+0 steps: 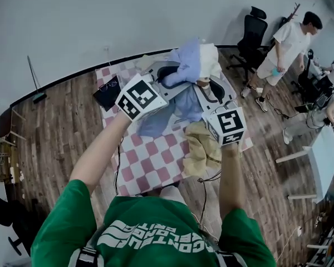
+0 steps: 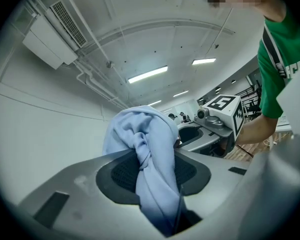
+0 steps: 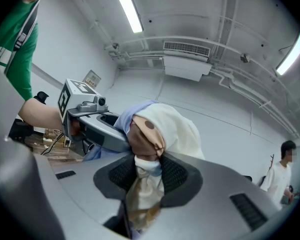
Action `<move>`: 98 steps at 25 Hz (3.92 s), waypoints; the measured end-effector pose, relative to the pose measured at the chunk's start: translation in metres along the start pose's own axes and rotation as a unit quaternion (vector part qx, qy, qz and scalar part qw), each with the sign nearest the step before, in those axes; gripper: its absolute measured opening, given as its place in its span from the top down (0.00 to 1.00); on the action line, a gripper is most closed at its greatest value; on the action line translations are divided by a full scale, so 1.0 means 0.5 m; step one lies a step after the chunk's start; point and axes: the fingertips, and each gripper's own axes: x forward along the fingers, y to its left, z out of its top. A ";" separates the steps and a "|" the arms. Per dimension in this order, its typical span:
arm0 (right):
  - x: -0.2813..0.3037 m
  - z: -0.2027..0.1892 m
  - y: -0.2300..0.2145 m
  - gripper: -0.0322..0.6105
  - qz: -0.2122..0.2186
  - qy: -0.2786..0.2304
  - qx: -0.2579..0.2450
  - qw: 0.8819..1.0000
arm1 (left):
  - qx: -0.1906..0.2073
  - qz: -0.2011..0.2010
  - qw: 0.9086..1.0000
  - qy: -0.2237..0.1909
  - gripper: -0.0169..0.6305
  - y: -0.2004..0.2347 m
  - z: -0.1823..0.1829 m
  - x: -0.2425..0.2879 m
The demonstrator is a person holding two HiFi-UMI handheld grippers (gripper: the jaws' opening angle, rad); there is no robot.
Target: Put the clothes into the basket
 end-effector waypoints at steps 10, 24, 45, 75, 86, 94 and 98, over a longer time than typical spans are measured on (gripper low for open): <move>0.121 0.013 -0.170 0.76 0.011 -0.028 -0.017 0.999 | 0.017 0.032 0.999 -0.008 0.73 0.165 0.024 0.123; 0.238 -0.157 -0.250 0.76 0.048 0.010 0.020 0.999 | -0.032 0.034 0.998 0.035 0.73 0.250 -0.136 0.249; 0.371 -0.635 -0.085 0.76 0.196 0.211 0.108 0.951 | -0.212 0.000 0.957 0.196 0.73 0.188 -0.656 0.292; 0.368 -1.014 0.135 0.68 0.368 0.466 0.132 0.793 | -0.373 -0.017 0.855 0.359 0.66 0.018 -1.070 0.246; 0.376 -0.998 0.084 0.60 0.329 0.466 0.126 0.812 | -0.336 0.021 0.849 0.408 0.56 0.055 -1.080 0.186; 0.411 -0.855 0.025 0.77 0.287 0.380 0.083 0.876 | -0.312 0.053 0.892 0.324 0.68 0.124 -0.949 0.221; 0.408 -0.729 -0.025 0.91 0.234 0.308 0.101 0.917 | -0.303 0.078 0.916 0.250 0.92 0.168 -0.827 0.226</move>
